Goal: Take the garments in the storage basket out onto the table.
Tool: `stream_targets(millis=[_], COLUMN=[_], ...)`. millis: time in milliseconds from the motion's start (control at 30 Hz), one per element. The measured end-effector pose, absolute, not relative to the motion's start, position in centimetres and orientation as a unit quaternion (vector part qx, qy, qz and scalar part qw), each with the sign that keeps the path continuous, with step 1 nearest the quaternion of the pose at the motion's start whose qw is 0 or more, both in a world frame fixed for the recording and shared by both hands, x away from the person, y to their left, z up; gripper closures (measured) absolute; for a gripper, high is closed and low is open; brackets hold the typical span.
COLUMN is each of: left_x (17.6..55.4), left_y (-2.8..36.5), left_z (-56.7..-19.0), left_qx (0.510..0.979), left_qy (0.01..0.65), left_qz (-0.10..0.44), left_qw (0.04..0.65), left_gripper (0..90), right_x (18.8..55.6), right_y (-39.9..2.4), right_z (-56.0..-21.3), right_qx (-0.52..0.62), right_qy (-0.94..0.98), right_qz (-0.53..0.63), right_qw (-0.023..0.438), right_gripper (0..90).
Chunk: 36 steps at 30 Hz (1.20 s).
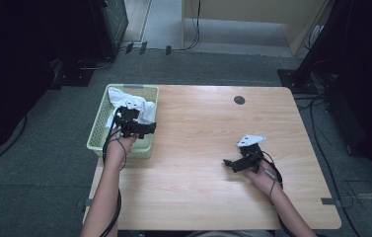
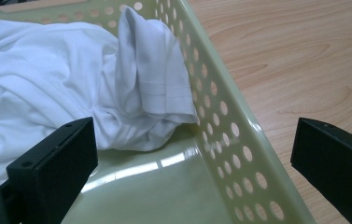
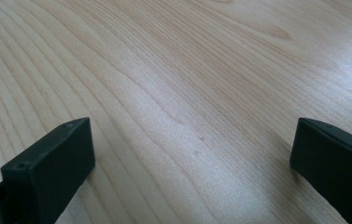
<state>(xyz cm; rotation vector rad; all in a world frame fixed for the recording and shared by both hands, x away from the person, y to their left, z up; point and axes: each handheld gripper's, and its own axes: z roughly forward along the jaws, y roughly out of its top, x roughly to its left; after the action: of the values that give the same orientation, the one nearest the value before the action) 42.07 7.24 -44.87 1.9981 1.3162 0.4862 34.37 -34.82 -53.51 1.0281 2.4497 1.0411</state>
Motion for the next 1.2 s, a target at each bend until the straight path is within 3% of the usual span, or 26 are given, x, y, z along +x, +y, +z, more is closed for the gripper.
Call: stream_targets(millis=[1200], left_x=[45.2], left_y=[8.3], left_z=[-45.7], left_qx=[0.759], left_qy=[0.515], left_qz=[0.226], left_qw=[0.328], left_gripper=[0.8], right_x=[34.4], right_y=[-34.8], right_z=[-53.5], right_qx=[0.356], right_qy=[0.85], right_qz=[0.361], right_qw=[0.144], right_gripper=[0.0])
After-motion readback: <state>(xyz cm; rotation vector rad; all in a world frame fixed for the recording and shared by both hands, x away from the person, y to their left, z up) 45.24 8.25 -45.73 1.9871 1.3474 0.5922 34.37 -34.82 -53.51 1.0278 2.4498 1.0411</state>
